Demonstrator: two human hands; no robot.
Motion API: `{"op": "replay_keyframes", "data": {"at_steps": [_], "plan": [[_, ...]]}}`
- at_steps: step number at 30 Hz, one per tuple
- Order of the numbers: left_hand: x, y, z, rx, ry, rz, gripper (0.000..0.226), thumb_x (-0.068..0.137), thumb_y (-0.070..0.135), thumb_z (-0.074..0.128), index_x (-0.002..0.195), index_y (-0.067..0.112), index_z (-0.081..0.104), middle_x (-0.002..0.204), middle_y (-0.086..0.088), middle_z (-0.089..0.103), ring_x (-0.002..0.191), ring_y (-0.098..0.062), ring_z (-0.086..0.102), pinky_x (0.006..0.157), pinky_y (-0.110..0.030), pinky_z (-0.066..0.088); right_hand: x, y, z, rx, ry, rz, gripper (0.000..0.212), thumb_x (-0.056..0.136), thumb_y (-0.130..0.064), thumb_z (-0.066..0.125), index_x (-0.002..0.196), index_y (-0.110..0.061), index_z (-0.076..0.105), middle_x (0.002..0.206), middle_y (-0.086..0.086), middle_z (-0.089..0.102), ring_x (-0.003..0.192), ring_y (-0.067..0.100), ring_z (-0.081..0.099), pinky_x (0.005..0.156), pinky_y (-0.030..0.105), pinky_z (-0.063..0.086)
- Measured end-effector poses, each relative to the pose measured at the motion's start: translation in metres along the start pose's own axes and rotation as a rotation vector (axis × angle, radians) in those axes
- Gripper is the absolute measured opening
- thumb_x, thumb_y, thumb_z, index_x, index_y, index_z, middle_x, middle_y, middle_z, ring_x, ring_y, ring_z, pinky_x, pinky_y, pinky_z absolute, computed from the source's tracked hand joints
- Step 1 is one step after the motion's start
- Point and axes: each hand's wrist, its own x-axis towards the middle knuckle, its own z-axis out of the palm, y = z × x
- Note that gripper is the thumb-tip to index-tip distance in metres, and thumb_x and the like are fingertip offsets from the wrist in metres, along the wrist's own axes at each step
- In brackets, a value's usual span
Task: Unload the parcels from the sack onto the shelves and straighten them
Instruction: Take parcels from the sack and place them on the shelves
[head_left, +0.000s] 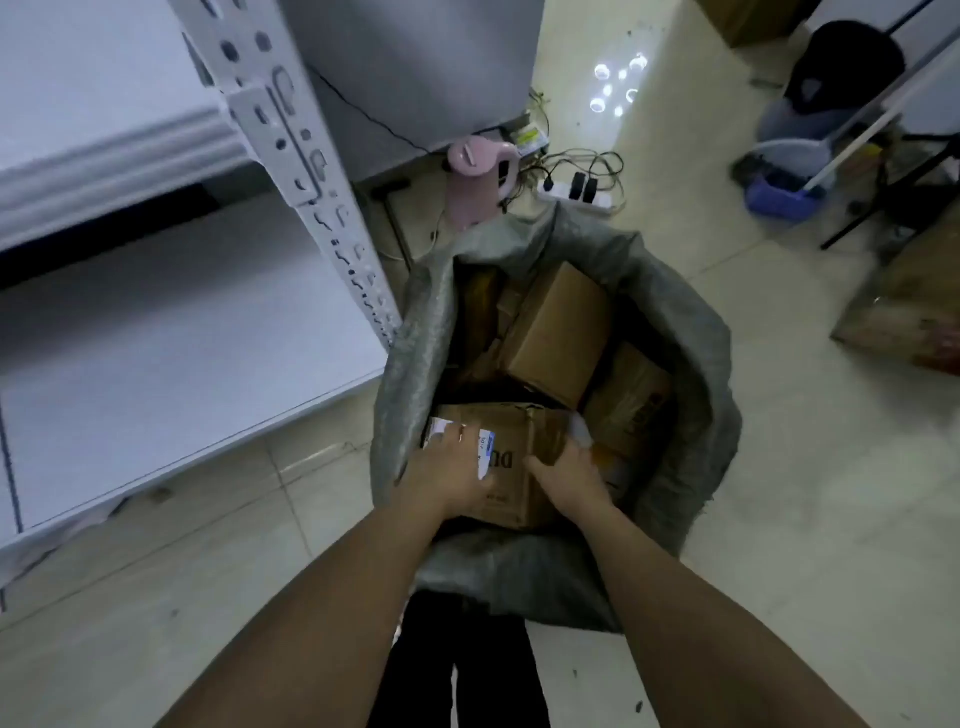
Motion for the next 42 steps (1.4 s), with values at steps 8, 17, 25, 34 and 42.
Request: {"op": "replay_keyframes", "data": {"at_steps": [8,17,25,34,42], "plan": [[0.036,-0.008,0.04,-0.239,-0.138,-0.074,0.074,0.094,0.04,0.048,0.152,0.018,0.008,0.155,-0.01,0.021,0.136,-0.029,0.032,0.106,-0.041,0.034,0.052,0.011,0.041,0.251,0.04,0.169,0.108,0.074,-0.075,0.056,0.154,-0.021,0.008,0.159,0.005,0.014,0.144,0.03,0.018,0.114,0.045,0.022],[0.04,-0.024,0.039,-0.284,-0.172,-0.053,0.071,0.096,0.043,0.044,0.153,0.023,0.007,0.156,-0.007,0.023,0.138,-0.025,0.032,0.11,-0.039,0.031,0.07,0.015,0.04,0.573,-0.065,0.137,0.125,0.06,-0.062,0.08,0.153,-0.028,0.003,0.155,0.007,0.023,0.141,0.032,0.027,0.114,0.051,0.029],[0.029,-0.033,0.023,-0.516,-0.259,-0.16,0.065,0.097,0.031,0.042,0.153,0.024,0.009,0.159,-0.006,0.018,0.143,-0.025,0.024,0.115,-0.037,0.026,0.044,-0.013,0.051,0.32,-0.149,0.059,0.152,0.037,-0.081,0.074,0.15,-0.033,-0.015,0.159,0.005,0.005,0.145,0.032,0.012,0.117,0.048,0.02],[0.002,-0.022,0.001,-0.98,-0.283,-0.336,0.059,0.099,0.029,0.041,0.153,0.023,0.017,0.149,-0.005,0.033,0.125,-0.019,0.041,0.093,-0.023,0.033,0.01,-0.005,0.043,0.172,-0.001,0.183,0.133,0.057,-0.075,0.071,0.148,-0.036,-0.018,0.155,0.015,0.01,0.14,0.04,0.019,0.113,0.053,0.022],[-0.09,0.004,-0.07,-1.155,-0.198,-0.486,0.054,0.097,0.038,0.05,0.144,0.015,0.035,0.134,-0.003,0.049,0.104,-0.017,0.054,0.088,-0.026,0.038,-0.105,0.015,-0.047,0.79,0.154,0.169,0.128,0.057,-0.059,0.081,0.152,-0.037,-0.001,0.155,0.009,0.022,0.138,0.036,0.03,0.112,0.054,0.031]]}}
